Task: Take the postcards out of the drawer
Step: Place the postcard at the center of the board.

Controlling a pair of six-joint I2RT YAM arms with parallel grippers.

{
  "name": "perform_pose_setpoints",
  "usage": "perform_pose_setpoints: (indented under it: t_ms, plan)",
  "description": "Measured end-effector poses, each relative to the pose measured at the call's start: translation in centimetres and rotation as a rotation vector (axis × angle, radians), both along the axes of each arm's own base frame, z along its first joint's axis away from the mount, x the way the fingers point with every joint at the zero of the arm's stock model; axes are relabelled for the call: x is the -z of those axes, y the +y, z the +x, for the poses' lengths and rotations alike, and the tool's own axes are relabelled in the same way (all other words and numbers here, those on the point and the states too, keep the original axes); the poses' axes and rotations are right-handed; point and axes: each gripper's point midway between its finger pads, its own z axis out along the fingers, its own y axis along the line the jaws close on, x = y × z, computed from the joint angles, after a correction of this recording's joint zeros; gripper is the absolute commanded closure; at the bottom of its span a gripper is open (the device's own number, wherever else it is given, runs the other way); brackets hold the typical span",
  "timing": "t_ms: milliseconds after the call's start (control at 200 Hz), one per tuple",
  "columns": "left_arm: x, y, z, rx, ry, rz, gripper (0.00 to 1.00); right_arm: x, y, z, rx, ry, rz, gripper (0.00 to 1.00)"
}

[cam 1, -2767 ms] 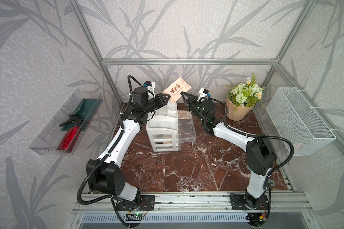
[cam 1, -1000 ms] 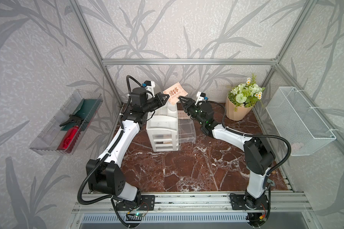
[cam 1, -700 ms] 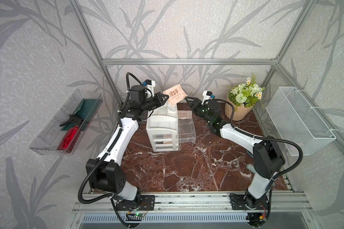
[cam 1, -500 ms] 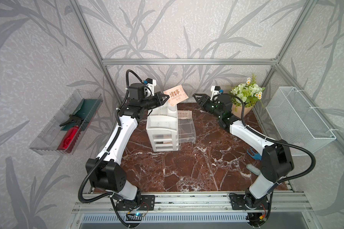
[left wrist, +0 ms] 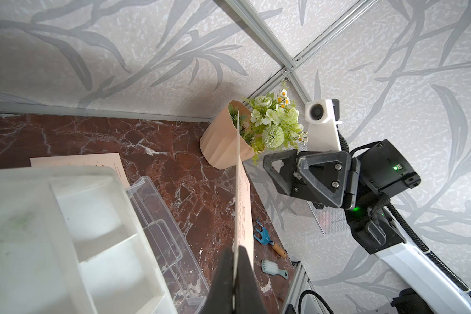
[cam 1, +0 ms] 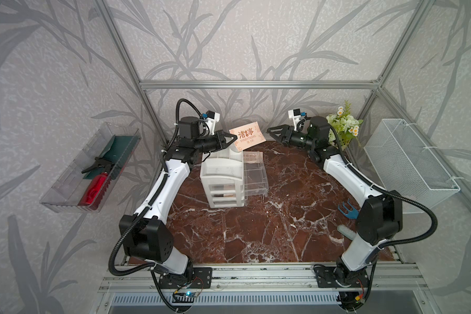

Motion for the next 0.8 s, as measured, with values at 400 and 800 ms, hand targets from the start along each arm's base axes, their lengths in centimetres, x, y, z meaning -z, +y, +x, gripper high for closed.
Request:
perform_pose_setpoints:
  t_ms: [400, 800]
  plan:
    - [0.2, -0.5, -0.2, 0.034, 0.003, -0.043, 1.0, 2.8, 1.3, -0.2, -0.079, 0.071, -0.007, 0.57]
    - [-0.6, -0.8, -0.2, 0.052, -0.014, -0.074, 1.0, 3.1, 3.9, 0.3, -0.133, 0.101, 0.058, 0.72]
